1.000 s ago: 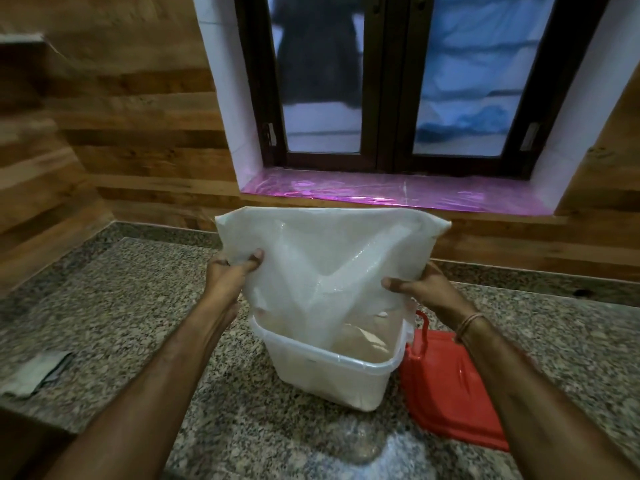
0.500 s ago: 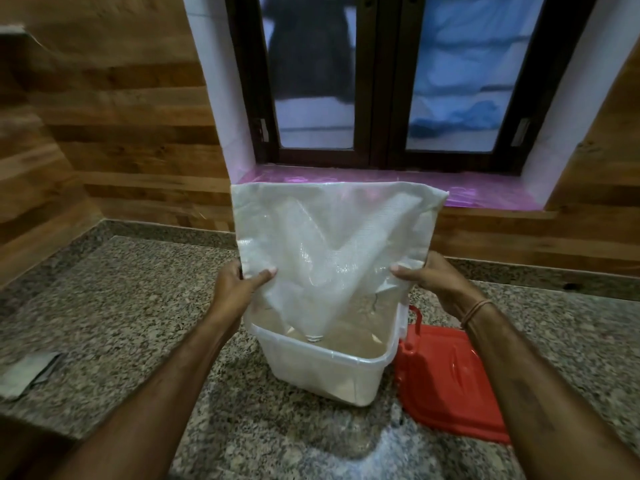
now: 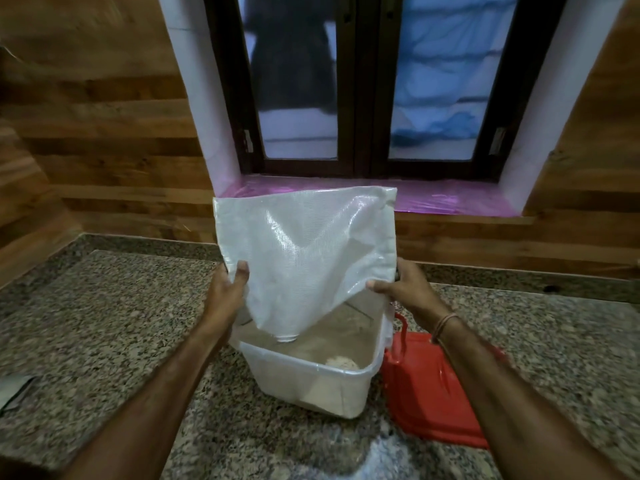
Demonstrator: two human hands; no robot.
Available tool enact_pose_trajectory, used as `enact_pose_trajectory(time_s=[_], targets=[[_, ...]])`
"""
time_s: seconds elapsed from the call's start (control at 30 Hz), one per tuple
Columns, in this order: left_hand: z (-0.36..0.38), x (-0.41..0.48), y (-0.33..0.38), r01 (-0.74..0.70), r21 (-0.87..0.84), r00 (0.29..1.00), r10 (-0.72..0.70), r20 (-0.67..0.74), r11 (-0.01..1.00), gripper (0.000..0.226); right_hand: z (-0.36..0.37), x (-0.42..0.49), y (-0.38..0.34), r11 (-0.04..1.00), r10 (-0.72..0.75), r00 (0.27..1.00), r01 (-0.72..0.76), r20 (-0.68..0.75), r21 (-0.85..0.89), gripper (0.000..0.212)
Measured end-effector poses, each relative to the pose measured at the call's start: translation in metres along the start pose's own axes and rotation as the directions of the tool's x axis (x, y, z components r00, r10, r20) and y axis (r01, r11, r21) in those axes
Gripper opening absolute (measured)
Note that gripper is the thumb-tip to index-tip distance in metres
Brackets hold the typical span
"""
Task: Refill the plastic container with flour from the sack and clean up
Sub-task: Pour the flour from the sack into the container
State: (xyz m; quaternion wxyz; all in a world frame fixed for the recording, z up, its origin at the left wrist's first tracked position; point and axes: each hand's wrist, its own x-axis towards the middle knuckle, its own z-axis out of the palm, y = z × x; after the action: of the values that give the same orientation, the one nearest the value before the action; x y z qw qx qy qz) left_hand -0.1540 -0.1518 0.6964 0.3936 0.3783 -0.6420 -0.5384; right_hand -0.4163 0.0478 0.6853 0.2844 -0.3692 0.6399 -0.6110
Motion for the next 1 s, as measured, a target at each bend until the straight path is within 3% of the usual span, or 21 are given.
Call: enact_pose_trajectory(time_s=[0.1,0.2,0.27,0.4,0.5,0.6,0.73,0.87,1.0], targets=[[-0.013,0.003,-0.002,0.026,-0.026,0.982,-0.021,0.189,0.999,0.051,-0.006,0.005,-0.009,0.998,-0.008,0.995,0.014,-0.1,0.059,0.033],[-0.027,0.011,-0.002,-0.02,0.087,0.96,-0.005,0.281,0.996,0.056,-0.01,0.013,-0.021,0.993,-0.029,0.991,0.044,-0.133,0.109,0.034],[-0.028,0.014,-0.002,-0.048,0.156,0.97,0.009,0.242,0.987,0.047,-0.008,0.014,-0.026,0.991,-0.032,0.992,0.048,-0.122,0.125,0.034],[-0.022,0.013,-0.001,-0.086,0.105,0.99,0.073,0.121,0.991,0.03,0.008,0.005,-0.014,0.996,-0.003,0.999,0.006,0.036,-0.088,0.034],[-0.021,0.013,0.0,-0.108,0.107,0.988,0.094,0.123,0.988,0.022,0.005,0.005,-0.009,0.999,-0.041,0.994,0.039,-0.102,-0.021,0.034],[-0.027,0.017,0.001,-0.021,0.009,0.986,0.019,0.165,1.0,0.022,-0.007,0.008,-0.016,0.996,-0.049,0.986,0.06,-0.159,0.069,0.033],[-0.035,0.024,-0.001,0.045,-0.047,0.996,-0.041,0.084,0.998,0.026,0.001,0.001,-0.008,0.986,0.013,0.998,-0.002,0.061,-0.167,0.041],[-0.037,0.031,-0.005,0.12,-0.094,0.992,-0.116,0.043,0.988,0.019,0.0,0.004,-0.005,0.999,-0.025,0.991,0.02,-0.128,-0.046,0.035],[-0.036,0.043,0.0,0.214,-0.179,0.977,-0.213,0.028,0.96,0.016,-0.004,0.013,-0.014,0.999,0.038,0.988,-0.043,-0.151,-0.03,0.032]])
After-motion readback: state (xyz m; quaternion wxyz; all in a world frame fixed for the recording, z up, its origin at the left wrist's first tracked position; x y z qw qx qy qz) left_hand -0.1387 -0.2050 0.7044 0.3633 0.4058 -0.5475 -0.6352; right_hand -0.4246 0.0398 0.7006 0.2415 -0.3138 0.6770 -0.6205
